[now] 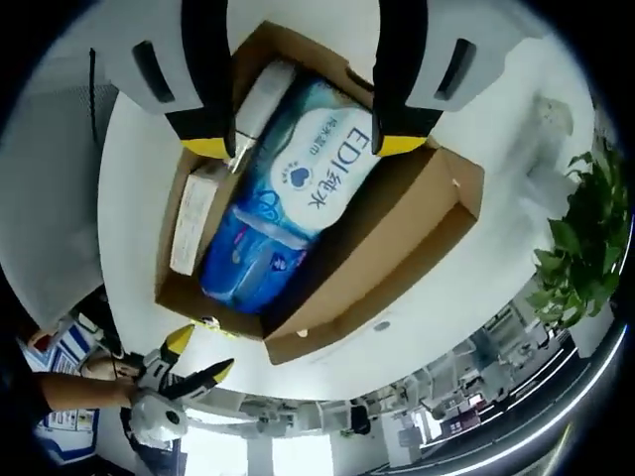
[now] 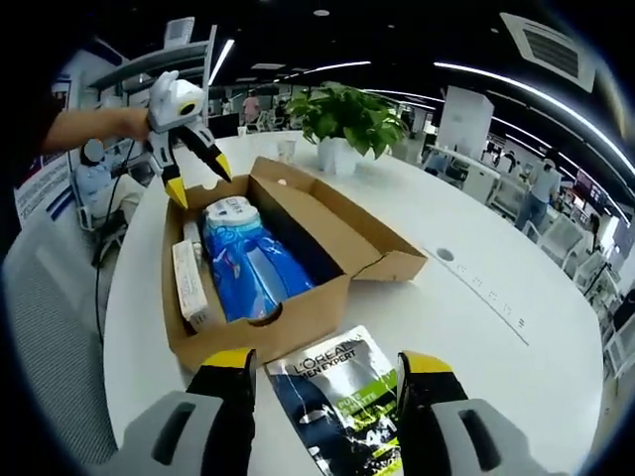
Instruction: Operate the shoe box by opening the lid, removing the specified soft item, and placing it in the target area until the item is outside and the box remains undamaged.
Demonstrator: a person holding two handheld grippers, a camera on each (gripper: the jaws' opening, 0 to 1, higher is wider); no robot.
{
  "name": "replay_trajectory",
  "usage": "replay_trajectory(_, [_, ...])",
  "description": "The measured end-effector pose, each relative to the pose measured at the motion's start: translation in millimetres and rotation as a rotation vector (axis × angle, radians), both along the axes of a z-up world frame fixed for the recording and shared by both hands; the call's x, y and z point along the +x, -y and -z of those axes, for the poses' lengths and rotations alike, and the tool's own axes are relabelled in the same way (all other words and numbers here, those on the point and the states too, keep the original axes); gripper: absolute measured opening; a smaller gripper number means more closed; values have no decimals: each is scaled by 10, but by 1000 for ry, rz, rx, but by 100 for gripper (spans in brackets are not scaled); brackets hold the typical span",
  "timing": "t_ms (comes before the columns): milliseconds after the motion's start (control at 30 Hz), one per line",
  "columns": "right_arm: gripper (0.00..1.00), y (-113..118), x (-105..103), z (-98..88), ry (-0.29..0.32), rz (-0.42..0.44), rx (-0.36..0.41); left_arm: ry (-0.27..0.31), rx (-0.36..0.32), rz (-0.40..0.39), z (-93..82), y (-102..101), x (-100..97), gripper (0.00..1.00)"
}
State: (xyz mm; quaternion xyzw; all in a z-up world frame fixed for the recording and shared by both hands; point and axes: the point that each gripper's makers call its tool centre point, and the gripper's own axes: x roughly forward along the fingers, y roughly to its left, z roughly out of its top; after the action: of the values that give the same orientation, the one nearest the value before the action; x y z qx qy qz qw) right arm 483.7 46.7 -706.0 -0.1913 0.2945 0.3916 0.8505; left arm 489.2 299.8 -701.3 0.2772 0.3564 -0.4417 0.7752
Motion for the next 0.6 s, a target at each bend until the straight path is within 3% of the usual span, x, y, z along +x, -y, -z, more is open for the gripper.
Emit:
replay_trajectory(233, [53,-192,-38,-3,-12,-45,4,-1,113,84,122,2,110,54])
replay_trajectory(400, [49,-191,-30,15,-11,-66,-43,-1,164,122,171,-7,199,55])
replay_trajectory(600, [53,-183,2,-71,-8,-54,-16,-20,205,159,258,0,258,54])
